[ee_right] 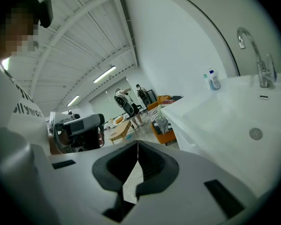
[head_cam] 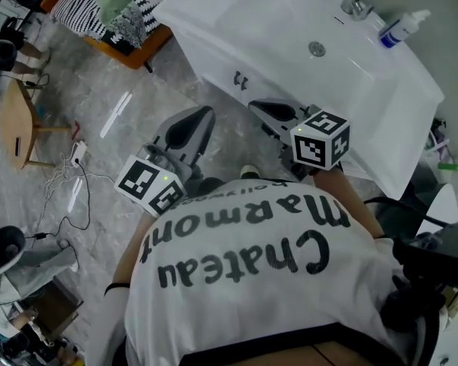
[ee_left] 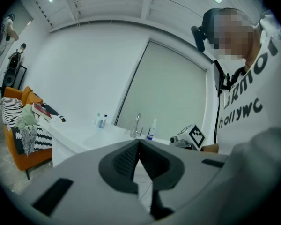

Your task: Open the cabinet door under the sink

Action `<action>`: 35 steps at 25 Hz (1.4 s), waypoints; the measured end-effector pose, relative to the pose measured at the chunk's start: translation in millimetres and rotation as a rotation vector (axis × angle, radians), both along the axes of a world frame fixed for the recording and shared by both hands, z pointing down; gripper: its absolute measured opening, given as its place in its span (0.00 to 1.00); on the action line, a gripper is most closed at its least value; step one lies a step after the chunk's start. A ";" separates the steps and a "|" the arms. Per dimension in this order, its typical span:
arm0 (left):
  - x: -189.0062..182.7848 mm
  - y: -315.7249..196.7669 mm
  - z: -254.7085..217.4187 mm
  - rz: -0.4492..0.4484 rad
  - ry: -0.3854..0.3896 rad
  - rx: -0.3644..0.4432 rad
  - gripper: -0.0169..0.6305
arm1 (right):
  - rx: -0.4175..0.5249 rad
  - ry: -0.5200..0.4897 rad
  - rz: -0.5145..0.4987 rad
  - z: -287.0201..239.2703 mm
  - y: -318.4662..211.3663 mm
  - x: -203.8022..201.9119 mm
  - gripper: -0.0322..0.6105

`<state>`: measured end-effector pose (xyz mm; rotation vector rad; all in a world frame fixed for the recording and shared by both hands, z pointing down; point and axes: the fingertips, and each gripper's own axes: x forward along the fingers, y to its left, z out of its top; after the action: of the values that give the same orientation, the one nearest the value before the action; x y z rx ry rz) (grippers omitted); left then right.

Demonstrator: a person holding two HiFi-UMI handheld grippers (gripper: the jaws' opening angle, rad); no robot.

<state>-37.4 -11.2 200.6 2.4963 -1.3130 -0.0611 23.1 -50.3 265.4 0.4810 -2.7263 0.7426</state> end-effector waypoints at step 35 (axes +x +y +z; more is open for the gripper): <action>-40.5 -171.8 250.2 0.725 -0.257 -0.339 0.04 | -0.215 0.016 0.676 205.0 -132.6 -54.8 0.07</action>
<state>-77.9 -183.0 450.8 2.5606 -0.3709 0.6055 -31.7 -182.9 470.5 1.3710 -2.4107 1.1564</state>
